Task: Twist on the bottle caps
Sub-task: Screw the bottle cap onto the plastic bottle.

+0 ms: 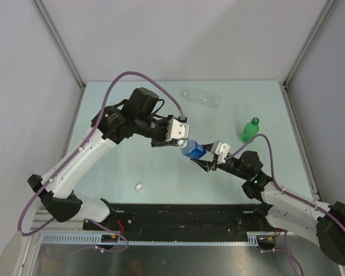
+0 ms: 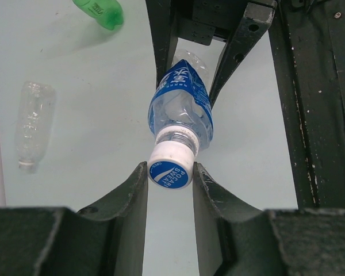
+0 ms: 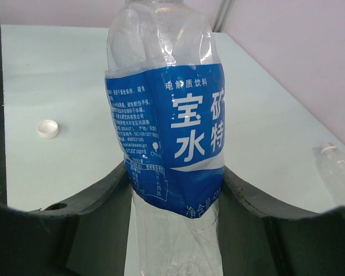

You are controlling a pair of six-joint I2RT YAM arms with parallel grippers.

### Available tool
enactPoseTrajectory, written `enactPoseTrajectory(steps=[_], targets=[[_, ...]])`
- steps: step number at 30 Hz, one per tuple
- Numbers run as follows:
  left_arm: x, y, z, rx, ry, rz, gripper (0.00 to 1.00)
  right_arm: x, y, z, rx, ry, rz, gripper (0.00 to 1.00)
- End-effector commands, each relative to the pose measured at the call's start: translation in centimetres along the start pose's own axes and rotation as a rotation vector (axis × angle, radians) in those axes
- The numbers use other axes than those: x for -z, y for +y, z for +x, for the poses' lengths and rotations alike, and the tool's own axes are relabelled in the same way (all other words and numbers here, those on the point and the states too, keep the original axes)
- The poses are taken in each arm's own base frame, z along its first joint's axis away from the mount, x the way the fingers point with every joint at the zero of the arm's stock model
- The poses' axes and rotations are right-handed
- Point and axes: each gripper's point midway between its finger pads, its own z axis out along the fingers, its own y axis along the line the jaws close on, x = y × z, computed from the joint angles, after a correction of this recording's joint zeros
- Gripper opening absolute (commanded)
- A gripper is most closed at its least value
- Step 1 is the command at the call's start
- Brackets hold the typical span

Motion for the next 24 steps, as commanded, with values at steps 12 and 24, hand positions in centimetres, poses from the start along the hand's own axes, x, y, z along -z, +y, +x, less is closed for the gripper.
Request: enactPoseTrajectory(steps=[12, 24], targets=[[-0.9, -0.5, 1.1, -0.003, 0.025, 0.024, 0.0, -1.3, -1.6, -6.5, 0.01, -0.162, 0.026, 0.11], [-1.8, -0.9, 2.3, -0.009, 0.068, 0.038, 0.0, -1.0, 0.5, -6.9, 0.054, -0.156, -0.099, 0.08]])
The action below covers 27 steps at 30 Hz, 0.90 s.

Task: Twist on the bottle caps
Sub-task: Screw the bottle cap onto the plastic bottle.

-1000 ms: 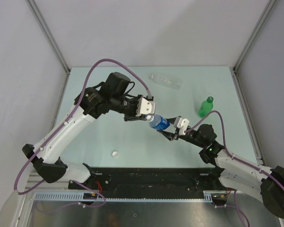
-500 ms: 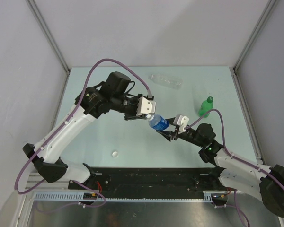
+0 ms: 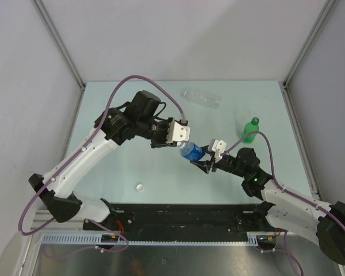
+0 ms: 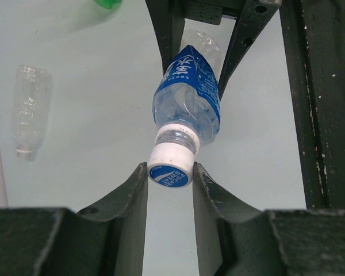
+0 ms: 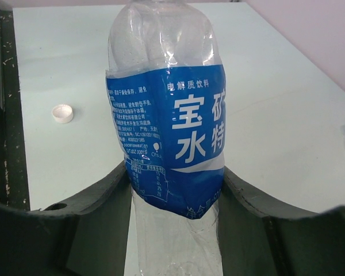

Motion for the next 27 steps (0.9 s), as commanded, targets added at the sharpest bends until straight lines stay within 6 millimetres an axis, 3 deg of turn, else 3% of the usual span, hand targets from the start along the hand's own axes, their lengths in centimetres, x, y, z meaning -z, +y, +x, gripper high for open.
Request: enactPoseTrajectory(steps=[1, 8, 21, 27], targets=[[-1.1, -1.1, 0.3, 0.001, 0.008, 0.055, 0.0, -0.2, 0.7, -8.6, 0.146, -0.253, -0.082, 0.07], [-1.9, -1.3, 0.3, 0.0, 0.022, 0.071, 0.0, 0.0, 1.8, -11.1, 0.173, -0.36, -0.145, 0.03], [-3.1, -2.3, 0.6, -0.027, 0.047, 0.116, 0.0, -0.7, 0.7, -9.5, 0.241, -0.278, -0.096, 0.0], [-4.1, -3.3, 1.4, -0.031, 0.108, 0.141, 0.0, -0.6, 1.1, -9.8, 0.251, -0.291, -0.114, 0.0]])
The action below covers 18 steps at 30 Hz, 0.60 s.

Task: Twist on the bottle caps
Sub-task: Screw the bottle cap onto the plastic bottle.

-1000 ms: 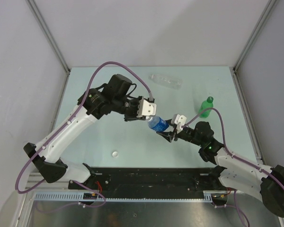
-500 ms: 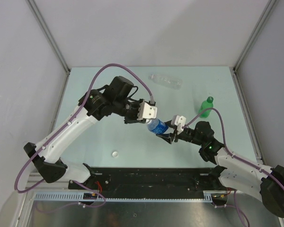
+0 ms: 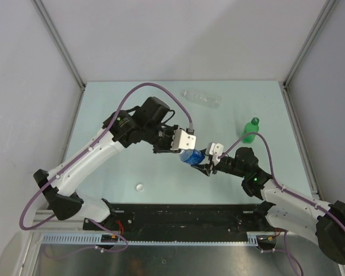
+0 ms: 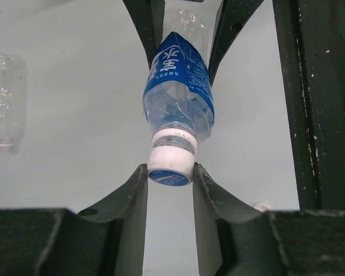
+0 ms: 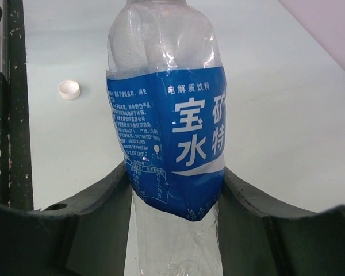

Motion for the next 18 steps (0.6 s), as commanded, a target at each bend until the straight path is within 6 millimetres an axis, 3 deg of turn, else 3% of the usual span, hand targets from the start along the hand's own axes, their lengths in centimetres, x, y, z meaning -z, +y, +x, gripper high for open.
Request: enactPoseTrajectory(steps=[1, 11, 18], targets=[[-2.9, -1.4, 0.0, -0.021, 0.016, 0.089, 0.0, -0.4, -0.2, -11.1, 0.22, -0.327, -0.043, 0.0], [-3.7, -1.6, -1.2, -0.028, 0.017, 0.104, 0.0, -0.1, 0.7, -13.4, 0.192, -0.424, -0.081, 0.0], [-3.9, -2.0, -1.6, -0.083, 0.036, 0.098, 0.0, -0.4, -0.3, -12.8, 0.161, -0.396, -0.028, 0.0]])
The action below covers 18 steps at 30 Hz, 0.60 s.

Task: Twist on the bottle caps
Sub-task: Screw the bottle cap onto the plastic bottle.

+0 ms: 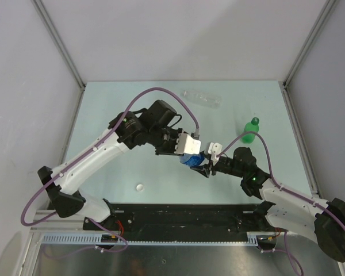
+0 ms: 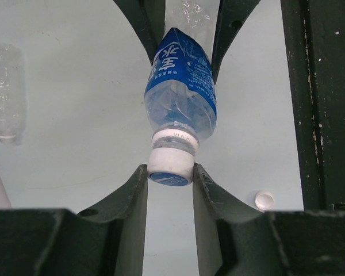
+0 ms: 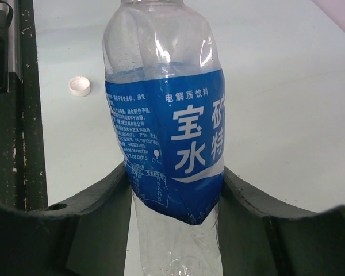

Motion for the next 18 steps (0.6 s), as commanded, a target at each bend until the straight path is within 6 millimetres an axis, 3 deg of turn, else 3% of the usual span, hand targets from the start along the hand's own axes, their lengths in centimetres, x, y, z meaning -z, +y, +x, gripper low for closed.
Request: enactPoseTrajectory(steps=[1, 7, 18], targets=[[-3.0, -1.7, -2.4, -0.073, -0.049, 0.087, 0.0, 0.2, -0.4, -13.6, 0.222, -0.415, -0.001, 0.0], [-3.7, -2.3, -1.8, -0.128, 0.018, 0.075, 0.0, 0.0, -0.7, -13.1, 0.217, -0.395, 0.011, 0.0], [-4.1, -4.8, 0.7, -0.341, 0.075, 0.165, 0.0, 1.0, 1.6, -14.3, 0.196, -0.443, -0.118, 0.0]])
